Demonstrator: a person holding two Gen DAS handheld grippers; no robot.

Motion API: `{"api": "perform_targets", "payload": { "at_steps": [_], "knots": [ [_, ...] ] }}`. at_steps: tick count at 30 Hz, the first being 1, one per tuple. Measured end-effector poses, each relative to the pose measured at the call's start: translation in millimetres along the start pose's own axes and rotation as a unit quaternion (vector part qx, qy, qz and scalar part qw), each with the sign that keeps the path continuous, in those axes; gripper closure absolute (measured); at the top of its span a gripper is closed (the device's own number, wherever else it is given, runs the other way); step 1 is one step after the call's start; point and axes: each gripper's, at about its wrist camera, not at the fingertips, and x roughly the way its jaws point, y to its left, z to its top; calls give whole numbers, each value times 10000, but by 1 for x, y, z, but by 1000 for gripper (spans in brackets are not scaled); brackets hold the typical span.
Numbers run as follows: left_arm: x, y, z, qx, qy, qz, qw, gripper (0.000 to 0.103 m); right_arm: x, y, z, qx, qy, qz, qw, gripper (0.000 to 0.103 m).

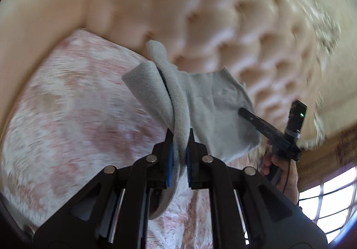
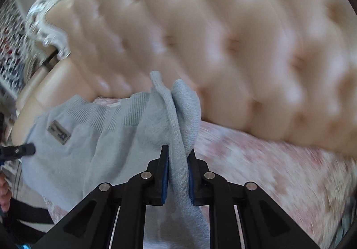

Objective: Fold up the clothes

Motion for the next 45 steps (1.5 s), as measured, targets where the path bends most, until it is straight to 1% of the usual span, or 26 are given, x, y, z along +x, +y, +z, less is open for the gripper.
{"api": "perform_targets", "payload": {
  "at_steps": [3,6,10,12,14,17,20,22,23,24,25,26,27,28,29,31,32,34,35,36,38,40,41,43,44,45],
  "knots": [
    [-23,33,-6,-432,-487,266,9975,92,46,55,33,-382,182,271,9987,90],
    [-39,74,-27,-972,-963,482,9894,92,95,111,55,-739,370,493,9954,90],
    [-45,132,-71,-1719,-1611,842,9682,92,166,188,66,-1264,705,772,9865,90],
    [-42,152,-94,-2008,-1847,999,9569,92,199,223,57,-1555,905,854,9800,90],
    [-34,171,-119,-2278,-2072,1183,9440,92,219,245,48,-1791,992,847,9751,90],
    [-25,185,-141,-2551,-2209,1226,9333,92,238,263,40,-1987,985,804,9718,91],
    [-17,189,-148,-2684,-2258,1244,9282,92,253,262,33,-2082,1100,626,9699,91],
    [-14,192,-148,-2699,-2209,1256,9288,90,258,257,27,-2131,1082,478,9699,91],
    [-12,195,-149,-2675,-2129,1328,9303,83,260,255,24,-2155,1071,403,9698,87],
    [-10,198,-149,-2642,-2056,1403,9318,68,261,255,22,-2146,967,317,9714,74],
    [-13,199,-151,-2558,-2024,1494,9334,60,259,253,20,-2170,866,193,9721,63],
    [-16,200,-153,-2474,-1992,1585,9349,49,258,251,19,-2197,766,64,9725,35],
    [-20,200,-154,-2367,-1969,1684,9364,45,256,248,17,-2224,666,-64,9727,15],
    [-27,194,-153,-2104,-2005,1844,9389,45,255,246,16,-2250,566,-193,9725,15],
    [-35,187,-153,-1817,-2048,2020,9403,43,240,239,16,-2208,378,-230,9743,15],
    [-56,158,-158,-941,-2246,2592,9346,43,206,224,16,-2107,-19,-281,9771,15],
    [-67,144,-161,-490,-2342,2865,9277,42,185,215,15,-2095,-190,-348,9770,15],
    [-93,107,-175,386,-2670,3188,9086,27,133,202,3,-2085,-637,-422,9750,15],
    [-108,89,-183,750,-2862,3249,8983,15,104,196,-7,-2015,-831,-440,9750,15],
    [-123,76,-191,973,-3083,3148,8924,1,73,191,-18,-1936,-1022,-456,9747,15],
    [-157,54,-210,1214,-3505,2718,8880,0,22,184,-40,-1727,-1308,-410,9754,13],
    [-174,44,-219,1272,-3509,2687,8880,0,-29,181,-69,-1549,-1568,-381,9747,9],
    [-183,39,-223,1301,-3511,2672,8879,0,-46,183,-83,-1506,-1632,-336,9744,0],
    [-199,30,-232,1382,-3498,2628,8886,0,-77,186,-110,-1432,-1745,-238,9739,0],
    [-203,28,-238,1586,-3373,2530,8928,0,-93,188,-123,-1394,-1801,-189,9735,0],
    [-203,26,-244,1742,-3293,2577,8915,0,-103,191,-135,-1416,-1792,-144,9735,0]
  ]
}}
